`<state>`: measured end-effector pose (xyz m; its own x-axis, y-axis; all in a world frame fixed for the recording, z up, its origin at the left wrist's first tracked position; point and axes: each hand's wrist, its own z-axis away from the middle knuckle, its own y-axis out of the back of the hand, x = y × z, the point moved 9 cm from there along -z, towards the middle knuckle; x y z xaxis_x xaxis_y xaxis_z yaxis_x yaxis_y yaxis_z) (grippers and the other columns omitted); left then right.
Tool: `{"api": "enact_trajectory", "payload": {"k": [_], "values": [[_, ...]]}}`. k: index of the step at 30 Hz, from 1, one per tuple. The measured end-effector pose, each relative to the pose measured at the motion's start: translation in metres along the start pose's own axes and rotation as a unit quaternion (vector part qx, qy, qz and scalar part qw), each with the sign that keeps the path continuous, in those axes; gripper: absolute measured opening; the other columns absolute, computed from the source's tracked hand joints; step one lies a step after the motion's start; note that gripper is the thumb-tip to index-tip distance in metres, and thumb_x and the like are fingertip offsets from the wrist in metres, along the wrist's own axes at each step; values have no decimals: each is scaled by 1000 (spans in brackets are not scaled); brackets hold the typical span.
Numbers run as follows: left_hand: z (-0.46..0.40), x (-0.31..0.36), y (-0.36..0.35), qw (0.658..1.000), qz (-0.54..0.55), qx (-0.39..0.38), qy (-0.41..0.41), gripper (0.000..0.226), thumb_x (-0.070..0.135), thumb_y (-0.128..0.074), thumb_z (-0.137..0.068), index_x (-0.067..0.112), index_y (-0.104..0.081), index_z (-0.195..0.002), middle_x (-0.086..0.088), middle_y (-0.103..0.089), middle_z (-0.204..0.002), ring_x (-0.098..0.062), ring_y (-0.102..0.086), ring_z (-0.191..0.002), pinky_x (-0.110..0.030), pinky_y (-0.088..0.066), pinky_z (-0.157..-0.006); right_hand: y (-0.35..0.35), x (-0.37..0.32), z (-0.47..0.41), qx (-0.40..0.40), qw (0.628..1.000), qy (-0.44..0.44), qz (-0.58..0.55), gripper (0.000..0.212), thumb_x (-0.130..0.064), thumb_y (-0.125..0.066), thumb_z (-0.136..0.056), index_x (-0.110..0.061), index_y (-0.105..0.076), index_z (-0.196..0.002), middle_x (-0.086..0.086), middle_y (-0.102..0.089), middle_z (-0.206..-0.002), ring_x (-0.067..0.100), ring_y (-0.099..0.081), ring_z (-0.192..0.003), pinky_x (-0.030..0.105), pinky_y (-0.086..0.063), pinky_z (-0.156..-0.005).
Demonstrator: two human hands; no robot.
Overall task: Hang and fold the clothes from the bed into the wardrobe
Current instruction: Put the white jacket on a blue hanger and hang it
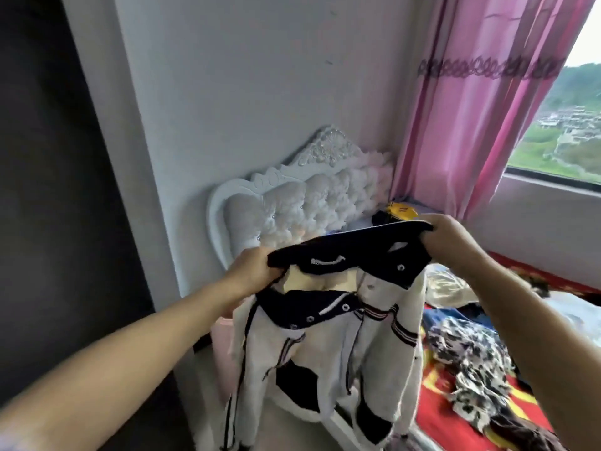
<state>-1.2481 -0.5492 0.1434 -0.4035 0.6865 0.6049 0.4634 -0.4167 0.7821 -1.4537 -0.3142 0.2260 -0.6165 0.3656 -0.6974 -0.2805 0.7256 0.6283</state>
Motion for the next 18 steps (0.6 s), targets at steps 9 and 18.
{"api": "enact_trajectory", "payload": {"k": [9, 18], "values": [[140, -123, 23, 906, 323, 49, 269, 17, 14, -55, -93, 16, -64, -78, -6, -65, -76, -22, -62, -71, -33, -53, -64, -90, -72, 86, -117, 986, 54, 109, 33, 8, -47, -78, -16, -50, -55, -2, -45, -53, 21, -46, -66, 24, -32, -49], [215, -185, 96, 794, 471, 107, 368, 14, 21, -68, -85, 11, -66, -76, -6, -68, -74, -20, -64, -70, -28, -50, -61, -212, -128, 128, -245, 948, 44, 199, 7, -4, -51, -82, -6, -58, -82, 12, -58, -82, 26, -55, -80, 27, -37, -59]]}}
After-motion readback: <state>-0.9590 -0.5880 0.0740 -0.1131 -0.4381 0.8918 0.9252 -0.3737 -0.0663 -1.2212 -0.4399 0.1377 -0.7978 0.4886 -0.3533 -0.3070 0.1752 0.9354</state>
